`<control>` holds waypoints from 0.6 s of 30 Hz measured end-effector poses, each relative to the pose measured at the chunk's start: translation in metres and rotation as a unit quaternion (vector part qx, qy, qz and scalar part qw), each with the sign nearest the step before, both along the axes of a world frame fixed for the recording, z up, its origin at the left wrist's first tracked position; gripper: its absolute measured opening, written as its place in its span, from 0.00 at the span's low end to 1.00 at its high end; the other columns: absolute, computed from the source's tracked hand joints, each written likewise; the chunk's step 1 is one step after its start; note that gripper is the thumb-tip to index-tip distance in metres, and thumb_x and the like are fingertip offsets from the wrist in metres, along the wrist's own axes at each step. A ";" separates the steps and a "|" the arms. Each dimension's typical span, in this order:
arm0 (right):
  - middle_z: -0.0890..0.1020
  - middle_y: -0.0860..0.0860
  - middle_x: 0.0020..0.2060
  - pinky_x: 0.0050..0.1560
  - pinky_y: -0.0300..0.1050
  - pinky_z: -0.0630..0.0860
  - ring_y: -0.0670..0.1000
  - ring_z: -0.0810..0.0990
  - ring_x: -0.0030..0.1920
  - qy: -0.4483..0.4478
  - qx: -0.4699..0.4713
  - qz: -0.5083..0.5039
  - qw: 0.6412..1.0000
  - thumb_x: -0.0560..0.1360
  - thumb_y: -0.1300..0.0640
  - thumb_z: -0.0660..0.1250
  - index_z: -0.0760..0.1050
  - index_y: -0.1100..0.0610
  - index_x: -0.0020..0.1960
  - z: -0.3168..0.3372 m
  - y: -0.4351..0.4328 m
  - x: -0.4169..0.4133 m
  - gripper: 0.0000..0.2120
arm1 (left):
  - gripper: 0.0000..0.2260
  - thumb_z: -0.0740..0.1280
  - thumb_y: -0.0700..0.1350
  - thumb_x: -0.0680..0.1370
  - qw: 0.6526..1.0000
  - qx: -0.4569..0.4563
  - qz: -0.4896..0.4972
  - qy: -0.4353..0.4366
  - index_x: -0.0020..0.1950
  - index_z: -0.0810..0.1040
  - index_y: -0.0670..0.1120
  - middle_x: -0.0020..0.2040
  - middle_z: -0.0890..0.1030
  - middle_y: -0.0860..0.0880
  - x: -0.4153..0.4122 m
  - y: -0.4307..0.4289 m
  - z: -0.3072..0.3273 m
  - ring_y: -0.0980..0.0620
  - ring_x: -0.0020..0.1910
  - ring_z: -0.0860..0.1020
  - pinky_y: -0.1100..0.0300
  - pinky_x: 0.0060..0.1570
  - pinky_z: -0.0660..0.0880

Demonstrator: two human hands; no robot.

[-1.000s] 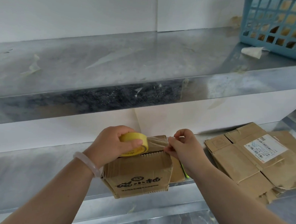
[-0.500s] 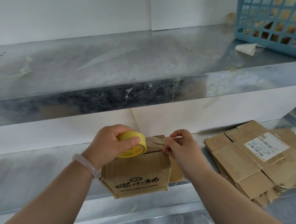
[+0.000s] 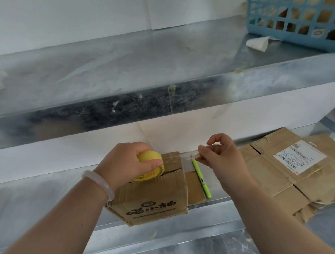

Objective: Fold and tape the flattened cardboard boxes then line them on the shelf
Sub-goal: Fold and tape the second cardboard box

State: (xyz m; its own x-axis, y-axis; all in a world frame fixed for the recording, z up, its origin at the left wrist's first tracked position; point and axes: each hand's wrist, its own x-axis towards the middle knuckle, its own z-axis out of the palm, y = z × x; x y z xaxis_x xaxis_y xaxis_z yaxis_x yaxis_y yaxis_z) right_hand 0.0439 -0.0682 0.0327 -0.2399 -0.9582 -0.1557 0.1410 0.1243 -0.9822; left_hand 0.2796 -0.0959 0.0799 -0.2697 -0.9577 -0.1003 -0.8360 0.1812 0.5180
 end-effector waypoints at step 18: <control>0.83 0.50 0.40 0.41 0.41 0.77 0.49 0.82 0.41 0.007 0.118 -0.004 0.993 0.74 0.53 0.72 0.69 0.49 0.48 -0.089 0.003 0.039 0.11 | 0.08 0.73 0.60 0.67 0.998 -0.035 0.015 -0.046 0.40 0.75 0.62 0.41 0.77 0.62 -0.029 -0.006 -0.004 0.61 0.43 0.75 0.65 0.38 0.70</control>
State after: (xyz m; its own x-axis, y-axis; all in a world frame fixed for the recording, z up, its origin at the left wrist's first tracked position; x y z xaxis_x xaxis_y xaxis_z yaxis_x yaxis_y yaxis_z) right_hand 0.0829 -0.0654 -0.0559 -0.2506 -0.8935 -0.3725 0.1299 0.3503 -0.9276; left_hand 0.2508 -0.1023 0.0756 -0.2346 -0.9705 -0.0552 -0.8845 0.1895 0.4263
